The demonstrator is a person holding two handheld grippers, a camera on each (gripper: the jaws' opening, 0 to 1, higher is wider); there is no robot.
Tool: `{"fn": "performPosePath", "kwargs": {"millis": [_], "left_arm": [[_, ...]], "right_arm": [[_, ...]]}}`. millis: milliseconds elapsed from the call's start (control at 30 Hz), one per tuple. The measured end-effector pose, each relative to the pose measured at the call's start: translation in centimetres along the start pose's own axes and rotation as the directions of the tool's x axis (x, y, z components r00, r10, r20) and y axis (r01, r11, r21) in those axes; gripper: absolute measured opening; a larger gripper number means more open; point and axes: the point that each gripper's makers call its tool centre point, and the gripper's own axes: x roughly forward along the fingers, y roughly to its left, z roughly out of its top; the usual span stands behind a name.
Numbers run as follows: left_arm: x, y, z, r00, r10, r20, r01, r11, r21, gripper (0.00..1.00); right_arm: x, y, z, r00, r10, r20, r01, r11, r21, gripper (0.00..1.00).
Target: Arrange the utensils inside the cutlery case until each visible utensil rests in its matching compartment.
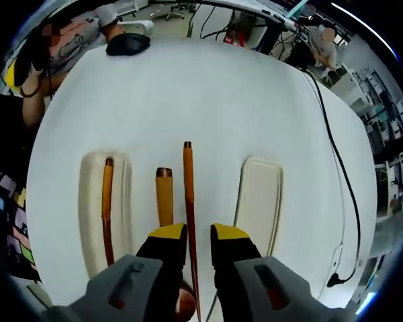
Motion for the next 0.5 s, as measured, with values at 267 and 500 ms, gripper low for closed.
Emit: {"fn": "performPosePath", "kwargs": {"millis": [267,500], "left_arm": [[0.1,0.0,0.0,1.0,0.004,0.003,-0.004,1.0,0.002,0.88],[-0.3,-0.3,0.9,0.999,-0.003,0.046,0.004,1.0,-0.016,0.88]], "right_arm": [[0.4,-0.1,0.4,0.997,0.064,-0.038,-0.065,0.998,-0.015,0.04],[0.7,-1.0,0.7,0.987,0.109,-0.117,-0.114,0.993,-0.042,0.04]]}}
